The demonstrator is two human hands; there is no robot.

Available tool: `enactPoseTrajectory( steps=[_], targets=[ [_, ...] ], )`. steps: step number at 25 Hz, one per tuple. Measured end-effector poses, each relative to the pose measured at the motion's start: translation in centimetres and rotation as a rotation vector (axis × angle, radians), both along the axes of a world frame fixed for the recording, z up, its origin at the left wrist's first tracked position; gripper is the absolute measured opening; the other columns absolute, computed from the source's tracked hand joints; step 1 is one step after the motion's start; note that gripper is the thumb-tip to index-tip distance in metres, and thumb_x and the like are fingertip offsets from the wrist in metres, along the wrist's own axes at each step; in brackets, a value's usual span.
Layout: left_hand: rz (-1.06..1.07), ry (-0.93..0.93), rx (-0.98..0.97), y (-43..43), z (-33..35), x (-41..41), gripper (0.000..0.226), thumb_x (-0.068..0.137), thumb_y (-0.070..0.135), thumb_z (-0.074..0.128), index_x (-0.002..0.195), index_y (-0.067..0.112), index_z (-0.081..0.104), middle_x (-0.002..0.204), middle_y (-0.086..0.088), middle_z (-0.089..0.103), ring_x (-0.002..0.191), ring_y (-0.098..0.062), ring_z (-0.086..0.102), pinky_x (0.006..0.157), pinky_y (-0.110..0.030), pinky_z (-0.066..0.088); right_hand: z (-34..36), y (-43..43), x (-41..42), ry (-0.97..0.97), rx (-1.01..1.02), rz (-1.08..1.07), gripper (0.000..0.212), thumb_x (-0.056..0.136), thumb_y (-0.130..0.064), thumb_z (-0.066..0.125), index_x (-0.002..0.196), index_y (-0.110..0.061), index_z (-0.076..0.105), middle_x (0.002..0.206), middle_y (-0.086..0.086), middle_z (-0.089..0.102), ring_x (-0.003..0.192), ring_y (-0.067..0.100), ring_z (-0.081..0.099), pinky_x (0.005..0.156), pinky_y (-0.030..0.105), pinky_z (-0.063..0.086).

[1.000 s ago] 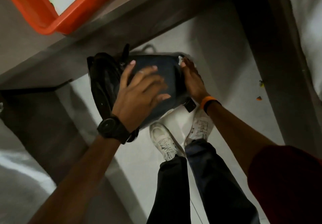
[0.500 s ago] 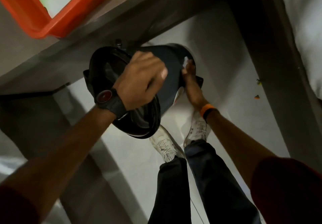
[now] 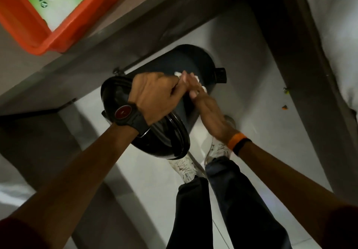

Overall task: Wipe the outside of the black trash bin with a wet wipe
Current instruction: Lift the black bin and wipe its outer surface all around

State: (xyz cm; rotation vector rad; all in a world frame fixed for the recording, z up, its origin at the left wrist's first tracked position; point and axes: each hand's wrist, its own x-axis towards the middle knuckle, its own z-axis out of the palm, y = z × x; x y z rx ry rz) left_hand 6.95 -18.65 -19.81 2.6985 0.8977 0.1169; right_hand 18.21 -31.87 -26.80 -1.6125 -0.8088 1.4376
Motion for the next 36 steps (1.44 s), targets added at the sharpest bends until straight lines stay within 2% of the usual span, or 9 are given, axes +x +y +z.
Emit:
enactPoseTrajectory(
  steps=[2,5,8,12,18,22,29,34,36],
  targets=[
    [0.082,0.015,-0.079,-0.2,0.0,0.1,0.052,0.099,0.036,0.049,0.052,0.019,0.035,0.042,0.006,0.030,0.038,-0.020,0.039,0.051,-0.025,0.022,-2.2,2.0,2.5,-0.053,-0.172,-0.033,0.053,0.112,-0.041,0.026,0.163,-0.029,0.020,0.171,-0.010,0.022,0.160,0.014,0.017,0.132,0.041,0.012],
    [0.277,-0.038,-0.280,0.5,-0.2,0.4,0.057,0.099,0.041,0.046,0.051,0.017,0.026,0.042,0.003,0.023,0.039,-0.013,0.030,0.054,-0.026,0.022,-3.2,3.9,4.2,-0.032,-0.362,-0.068,0.061,0.108,-0.050,0.032,0.163,-0.024,0.025,0.153,-0.004,0.050,0.141,0.021,0.048,0.124,0.038,0.025],
    [0.427,-0.140,-0.400,1.8,-0.5,-0.1,0.059,0.098,0.040,0.050,0.052,0.014,0.025,0.046,0.001,0.023,0.045,-0.016,0.028,0.053,-0.030,0.024,0.2,2.0,1.4,-0.071,-0.168,0.005,0.052,0.110,-0.041,0.032,0.161,-0.027,0.031,0.169,-0.010,0.029,0.160,0.010,0.019,0.130,0.029,0.009],
    [0.369,-0.133,-0.399,1.9,-0.4,-0.7,0.056,0.097,0.036,0.051,0.053,0.016,0.023,0.047,0.002,0.022,0.045,-0.017,0.027,0.052,-0.030,0.023,0.5,0.9,0.3,-0.187,0.095,0.195,0.049,0.111,-0.036,0.030,0.159,-0.026,0.034,0.166,-0.017,0.028,0.156,-0.004,0.015,0.130,0.021,0.007],
    [0.249,-0.046,-0.240,-1.4,-0.9,-1.3,0.050,0.097,0.036,0.048,0.055,0.013,0.034,0.042,0.003,0.021,0.040,-0.018,0.030,0.051,-0.025,0.020,-6.6,8.1,5.4,-0.399,-0.456,0.270,0.062,0.110,-0.050,0.021,0.163,-0.018,0.023,0.174,0.002,0.015,0.162,0.020,0.013,0.129,0.036,0.009],
    [0.256,-0.043,-0.255,-1.2,-0.5,-2.0,0.049,0.098,0.033,0.048,0.055,0.019,0.027,0.041,0.004,0.020,0.039,-0.018,0.029,0.054,-0.025,0.020,-4.1,5.6,2.5,-0.471,-0.339,0.198,0.059,0.108,-0.050,0.030,0.156,-0.016,0.039,0.167,0.010,0.034,0.155,0.028,0.031,0.124,0.038,0.025],
    [0.376,-0.122,-0.348,-0.9,-0.8,-3.4,0.055,0.097,0.035,0.050,0.053,0.019,0.020,0.044,0.002,0.020,0.041,-0.017,0.026,0.048,-0.028,0.021,2.2,-5.7,-2.8,-0.366,0.285,0.366,0.061,0.107,-0.039,0.034,0.163,-0.017,0.023,0.174,0.001,0.016,0.163,0.020,0.012,0.132,0.041,0.015],
    [0.420,-0.267,-0.546,0.6,-1.7,-2.1,0.056,0.094,0.037,0.055,0.053,0.023,0.019,0.048,0.004,0.020,0.045,-0.011,0.021,0.050,-0.031,0.023,-1.1,-2.6,2.3,-0.131,-0.243,-0.113,0.057,0.111,-0.026,0.040,0.164,-0.023,0.019,0.174,-0.003,0.016,0.161,0.017,0.015,0.131,0.047,0.019],
    [0.480,-0.339,-0.641,2.7,-2.5,-1.7,0.056,0.092,0.034,0.060,0.053,0.024,0.020,0.050,0.005,0.021,0.047,-0.007,0.020,0.051,-0.029,0.022,0.6,-2.9,0.2,-0.175,-0.063,-0.069,0.056,0.110,-0.029,0.038,0.163,-0.021,0.022,0.174,-0.003,0.016,0.162,0.017,0.013,0.132,0.048,0.016]
  ],
)
